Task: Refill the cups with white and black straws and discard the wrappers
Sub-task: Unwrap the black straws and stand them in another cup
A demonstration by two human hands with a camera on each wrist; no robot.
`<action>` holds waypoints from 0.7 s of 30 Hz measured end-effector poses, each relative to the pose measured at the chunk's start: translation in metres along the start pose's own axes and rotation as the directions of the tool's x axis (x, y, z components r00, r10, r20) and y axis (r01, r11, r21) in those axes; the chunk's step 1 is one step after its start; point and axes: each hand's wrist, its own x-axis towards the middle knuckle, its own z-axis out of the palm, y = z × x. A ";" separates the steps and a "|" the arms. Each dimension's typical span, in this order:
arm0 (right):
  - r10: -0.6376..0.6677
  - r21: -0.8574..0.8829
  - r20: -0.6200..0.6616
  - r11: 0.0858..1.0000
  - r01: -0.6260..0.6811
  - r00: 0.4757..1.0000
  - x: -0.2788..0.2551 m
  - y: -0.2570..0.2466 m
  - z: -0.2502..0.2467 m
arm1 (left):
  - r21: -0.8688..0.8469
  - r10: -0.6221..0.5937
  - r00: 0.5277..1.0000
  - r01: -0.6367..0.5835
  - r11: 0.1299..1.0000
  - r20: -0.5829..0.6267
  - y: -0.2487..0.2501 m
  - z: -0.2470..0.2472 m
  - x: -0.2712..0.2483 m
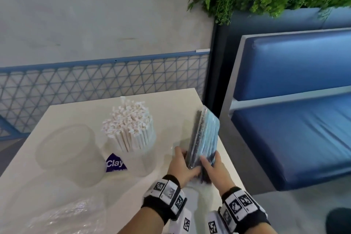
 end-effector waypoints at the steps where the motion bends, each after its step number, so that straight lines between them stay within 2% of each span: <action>1: 0.001 0.124 -0.009 0.992 0.000 1.000 -0.007 -0.005 0.002 | 0.013 0.056 0.998 -0.056 0.998 -0.010 0.003 -0.002 -0.013; 3: -0.039 0.357 -0.021 0.933 0.044 0.999 -0.023 -0.017 0.006 | 0.101 0.159 0.987 -0.156 0.982 -0.016 0.003 -0.005 -0.039; 6: -0.116 0.534 -0.086 0.833 0.145 0.989 -0.046 -0.036 0.007 | 0.387 0.297 0.954 -0.287 0.876 0.037 -0.009 -0.009 -0.076; 8: -0.122 0.634 -0.134 0.752 0.180 0.983 -0.062 -0.041 0.007 | 0.436 0.388 0.920 -0.371 0.820 0.054 -0.024 -0.015 -0.096; 10: -0.144 0.708 -0.127 0.680 0.191 0.981 -0.077 -0.041 0.010 | 0.420 0.435 0.898 -0.421 0.804 0.066 -0.039 -0.025 -0.110; 12: -0.169 0.735 -0.086 0.654 0.177 0.982 -0.093 -0.040 0.017 | 0.402 0.425 0.899 -0.429 0.809 0.105 -0.049 -0.040 -0.122; 14: -0.213 0.735 -0.022 0.659 0.160 0.977 -0.107 -0.039 0.027 | 0.354 0.349 0.925 -0.379 0.855 0.148 -0.055 -0.058 -0.132; 17: -0.226 0.755 0.121 0.653 0.059 0.966 -0.128 -0.042 0.047 | 0.153 0.219 0.963 -0.243 0.958 0.159 -0.060 -0.090 -0.138; 19: -0.232 0.772 0.208 0.635 -0.014 0.950 -0.141 -0.046 0.062 | -0.005 0.187 0.962 -0.190 0.982 0.197 -0.061 -0.117 -0.141; 21: -0.246 0.762 0.276 0.645 -0.056 0.929 -0.153 -0.050 0.081 | -0.058 0.159 0.962 -0.150 0.987 0.223 -0.062 -0.146 -0.146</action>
